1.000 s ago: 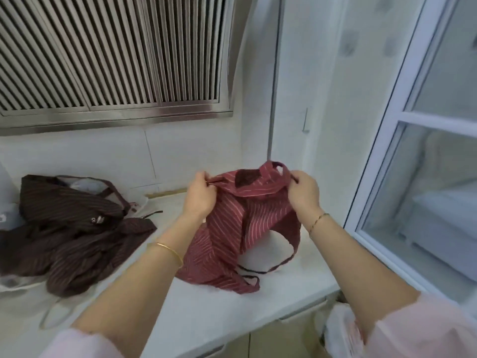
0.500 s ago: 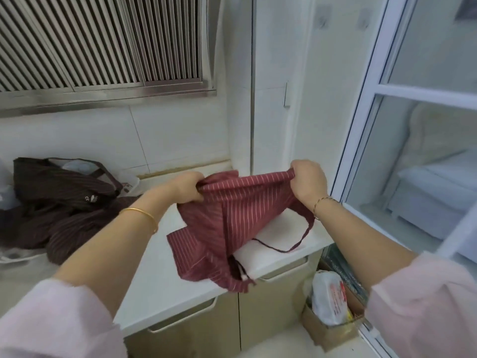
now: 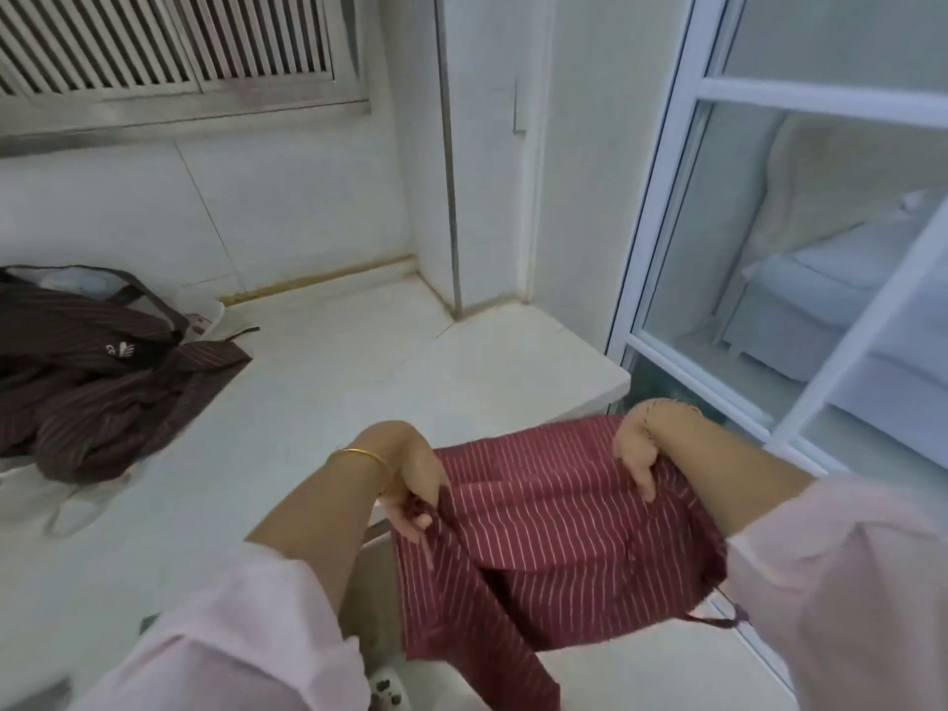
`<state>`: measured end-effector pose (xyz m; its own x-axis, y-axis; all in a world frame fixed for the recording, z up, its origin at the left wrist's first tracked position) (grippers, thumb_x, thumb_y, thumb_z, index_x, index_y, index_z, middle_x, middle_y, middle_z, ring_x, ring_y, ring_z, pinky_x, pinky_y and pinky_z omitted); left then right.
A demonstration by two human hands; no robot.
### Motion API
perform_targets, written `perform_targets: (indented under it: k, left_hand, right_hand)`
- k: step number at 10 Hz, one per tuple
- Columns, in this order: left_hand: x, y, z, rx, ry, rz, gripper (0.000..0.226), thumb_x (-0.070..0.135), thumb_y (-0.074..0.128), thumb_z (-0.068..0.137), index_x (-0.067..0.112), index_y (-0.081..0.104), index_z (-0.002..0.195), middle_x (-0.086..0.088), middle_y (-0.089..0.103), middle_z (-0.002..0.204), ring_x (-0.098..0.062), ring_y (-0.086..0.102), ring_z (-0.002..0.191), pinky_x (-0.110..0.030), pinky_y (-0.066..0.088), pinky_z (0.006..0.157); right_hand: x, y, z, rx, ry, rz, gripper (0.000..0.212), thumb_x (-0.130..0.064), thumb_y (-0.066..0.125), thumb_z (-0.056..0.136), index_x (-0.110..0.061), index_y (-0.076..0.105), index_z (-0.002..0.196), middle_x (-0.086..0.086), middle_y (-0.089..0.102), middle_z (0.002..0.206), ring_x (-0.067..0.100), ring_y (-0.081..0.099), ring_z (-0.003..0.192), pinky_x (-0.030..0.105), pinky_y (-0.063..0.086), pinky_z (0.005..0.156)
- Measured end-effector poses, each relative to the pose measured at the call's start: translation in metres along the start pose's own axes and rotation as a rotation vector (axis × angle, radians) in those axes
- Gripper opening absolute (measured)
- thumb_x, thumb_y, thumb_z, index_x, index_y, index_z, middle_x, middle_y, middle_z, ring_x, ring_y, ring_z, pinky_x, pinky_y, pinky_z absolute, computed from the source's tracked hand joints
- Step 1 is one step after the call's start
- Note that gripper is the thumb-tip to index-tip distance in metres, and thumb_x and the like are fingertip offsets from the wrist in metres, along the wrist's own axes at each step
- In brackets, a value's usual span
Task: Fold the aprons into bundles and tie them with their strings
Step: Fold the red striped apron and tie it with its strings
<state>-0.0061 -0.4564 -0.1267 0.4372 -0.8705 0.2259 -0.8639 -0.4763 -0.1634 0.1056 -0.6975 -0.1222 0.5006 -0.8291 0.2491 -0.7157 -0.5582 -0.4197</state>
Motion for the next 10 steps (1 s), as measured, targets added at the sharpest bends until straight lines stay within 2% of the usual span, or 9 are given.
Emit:
perform_targets:
  k: [1, 3, 4, 5, 6, 7, 8, 9, 10]
  left_hand:
    - [-0.002, -0.020, 0.003, 0.147, -0.022, 0.097, 0.026, -0.001, 0.044, 0.093, -0.001, 0.059, 0.115, -0.010, 0.062, 0.089, -0.010, 0.055, 0.056, -0.023, 0.057, 0.064]
    - [0.011, -0.106, -0.025, 1.089, 0.130, 0.224, 0.025, -0.003, 0.044, 0.087, 0.007, 0.064, 0.100, -0.009, 0.063, 0.100, -0.026, 0.061, 0.090, -0.032, 0.049, 0.073]
    - [-0.009, -0.133, -0.051, 1.398, 0.401, -0.429, 0.030, -0.010, 0.041, 0.081, 0.012, 0.061, 0.085, -0.013, 0.063, 0.088, -0.027, 0.060, 0.078, -0.035, 0.053, 0.073]
    - [-0.012, -0.137, -0.074, 1.428, 0.773, -0.767, 0.040, -0.015, 0.040, 0.081, 0.019, 0.062, 0.077, -0.011, 0.065, 0.086, -0.031, 0.063, 0.084, -0.043, 0.055, 0.079]
    - [0.012, -0.086, -0.038, 0.806, 0.447, 0.062, 0.026, -0.006, 0.055, 0.085, 0.017, 0.064, 0.078, -0.015, 0.067, 0.091, -0.023, 0.060, 0.079, -0.039, 0.053, 0.082]
    - [-0.056, -0.033, -0.010, 0.236, -0.145, 0.567, 0.022, 0.011, 0.058, 0.090, 0.012, 0.062, 0.111, -0.008, 0.068, 0.107, -0.020, 0.069, 0.085, -0.030, 0.055, 0.080]
    - [-0.041, -0.089, -0.028, 0.726, 0.018, 0.446, 0.023, -0.001, 0.052, 0.086, 0.004, 0.066, 0.103, -0.015, 0.068, 0.100, -0.029, 0.068, 0.091, -0.033, 0.055, 0.073]
    - [-0.037, -0.139, -0.097, 1.494, 0.335, -0.004, 0.039, -0.010, 0.039, 0.080, 0.007, 0.067, 0.101, -0.016, 0.066, 0.101, -0.034, 0.064, 0.087, -0.039, 0.054, 0.077]
    - [-0.043, -0.131, -0.103, 1.386, 0.436, -0.098, 0.034, -0.011, 0.044, 0.082, 0.004, 0.065, 0.105, -0.013, 0.066, 0.102, -0.025, 0.064, 0.082, -0.037, 0.053, 0.084]
  right_hand:
    - [0.012, -0.020, 0.001, 0.317, -0.004, 0.192, 0.041, -0.019, 0.070, 0.081, -0.008, 0.063, 0.120, 0.008, 0.062, 0.120, 0.025, 0.059, 0.104, 0.035, 0.049, 0.092]
    - [0.035, -0.051, -0.030, 0.952, -0.001, 0.695, 0.015, -0.002, 0.044, 0.089, -0.011, 0.053, 0.081, 0.006, 0.058, 0.092, 0.020, 0.051, 0.082, 0.026, 0.038, 0.062]
    - [0.045, -0.062, -0.066, 1.162, -0.145, 1.066, 0.026, 0.005, 0.040, 0.087, -0.014, 0.044, 0.070, -0.001, 0.049, 0.075, 0.017, 0.048, 0.075, 0.020, 0.031, 0.053]
    - [0.057, -0.059, -0.110, 1.566, -0.059, 1.251, 0.018, 0.007, 0.039, 0.087, -0.010, 0.047, 0.086, -0.003, 0.048, 0.074, 0.012, 0.046, 0.068, 0.025, 0.035, 0.055]
    - [0.009, -0.042, -0.054, 0.893, -0.157, 0.793, 0.020, 0.003, 0.048, 0.088, -0.007, 0.055, 0.104, 0.005, 0.060, 0.090, 0.023, 0.062, 0.084, 0.031, 0.050, 0.068]
    - [-0.028, 0.035, -0.009, 0.085, -0.105, 0.472, 0.035, -0.001, 0.056, 0.088, -0.008, 0.056, 0.123, 0.014, 0.063, 0.118, 0.031, 0.065, 0.098, 0.037, 0.053, 0.088]
    - [0.001, -0.032, -0.036, 0.786, 0.051, 0.564, 0.028, 0.002, 0.044, 0.088, -0.008, 0.061, 0.108, 0.012, 0.063, 0.111, 0.027, 0.061, 0.094, 0.037, 0.052, 0.085]
    - [0.025, -0.069, -0.093, 1.400, 0.050, 0.967, 0.017, 0.003, 0.038, 0.089, -0.009, 0.050, 0.090, 0.009, 0.057, 0.085, 0.025, 0.055, 0.077, 0.032, 0.042, 0.062]
    - [0.004, -0.073, -0.090, 1.248, -0.059, 0.843, 0.017, 0.000, 0.046, 0.089, -0.005, 0.054, 0.103, 0.006, 0.055, 0.086, 0.021, 0.055, 0.082, 0.032, 0.044, 0.065]
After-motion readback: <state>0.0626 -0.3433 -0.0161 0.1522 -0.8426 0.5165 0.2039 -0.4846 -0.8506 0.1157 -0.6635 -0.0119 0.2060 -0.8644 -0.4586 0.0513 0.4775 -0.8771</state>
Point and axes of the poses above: each hand's wrist, its own z-axis towards the middle knuckle, its own y-axis out of the palm, x = y × z, the point moved 9 cm from there along z, towards the middle knuckle
